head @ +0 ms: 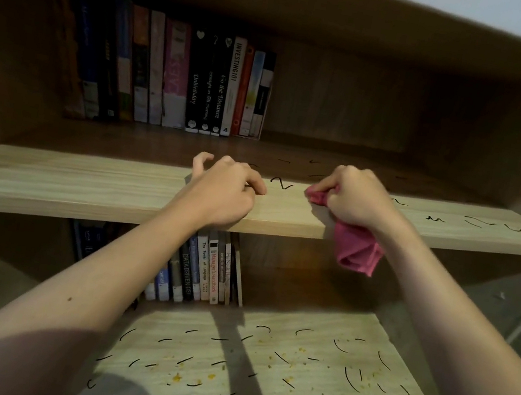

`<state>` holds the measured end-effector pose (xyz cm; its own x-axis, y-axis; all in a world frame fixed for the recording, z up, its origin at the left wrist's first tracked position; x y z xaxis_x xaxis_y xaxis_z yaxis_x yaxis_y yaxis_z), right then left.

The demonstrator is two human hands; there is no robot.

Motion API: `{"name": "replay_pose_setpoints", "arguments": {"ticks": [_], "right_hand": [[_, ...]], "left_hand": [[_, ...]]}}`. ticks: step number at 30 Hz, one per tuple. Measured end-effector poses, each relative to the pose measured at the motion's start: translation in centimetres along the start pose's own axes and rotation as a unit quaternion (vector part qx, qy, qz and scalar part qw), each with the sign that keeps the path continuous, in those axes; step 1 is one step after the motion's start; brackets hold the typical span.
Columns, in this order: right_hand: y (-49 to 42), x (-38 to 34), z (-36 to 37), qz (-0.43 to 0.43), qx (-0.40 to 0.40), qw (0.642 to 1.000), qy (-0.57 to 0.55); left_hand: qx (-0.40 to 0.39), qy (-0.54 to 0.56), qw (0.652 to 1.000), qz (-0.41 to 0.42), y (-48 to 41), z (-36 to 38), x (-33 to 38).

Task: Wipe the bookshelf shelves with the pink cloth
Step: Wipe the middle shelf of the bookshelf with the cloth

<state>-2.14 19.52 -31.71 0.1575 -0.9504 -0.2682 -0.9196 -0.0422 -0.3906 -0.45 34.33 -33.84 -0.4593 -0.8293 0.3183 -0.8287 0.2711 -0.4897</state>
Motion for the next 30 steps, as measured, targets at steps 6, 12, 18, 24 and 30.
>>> {"name": "replay_pose_setpoints", "arguments": {"ticks": [6,12,18,24,30], "right_hand": [[1.0,-1.3,0.3,-0.042,-0.001,0.998,-0.044],[0.6,-2.3,1.2,-0.05,0.022,0.998,0.016],[0.6,0.1,0.4,0.003,0.014,0.999,-0.052],[1.2,-2.8,1.6,-0.055,0.018,0.997,-0.052],[0.5,-1.3,1.9,0.003,-0.036,0.993,-0.112]], "left_hand": [[0.003,-0.005,1.0,-0.002,0.1,0.0,-0.1],[-0.004,0.006,1.0,-0.013,0.1,-0.2,0.1],[0.069,0.029,0.996,-0.038,0.5,-1.7,-1.0],[0.079,0.047,0.994,-0.067,0.4,-2.0,-1.5],[0.073,0.063,0.993,-0.071,0.7,-2.2,-1.3]]}}
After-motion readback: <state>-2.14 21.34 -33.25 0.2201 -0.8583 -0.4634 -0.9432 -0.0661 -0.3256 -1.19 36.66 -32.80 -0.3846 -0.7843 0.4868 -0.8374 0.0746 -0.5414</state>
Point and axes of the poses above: each hand's wrist, its own y-axis away from the middle knuckle, its own z-axis out of the palm, x = y × z, the point moved 10 cm from there along -y, towards the middle knuckle, and after that the axes turned 5 degrees about x, right-handed, at the moved point
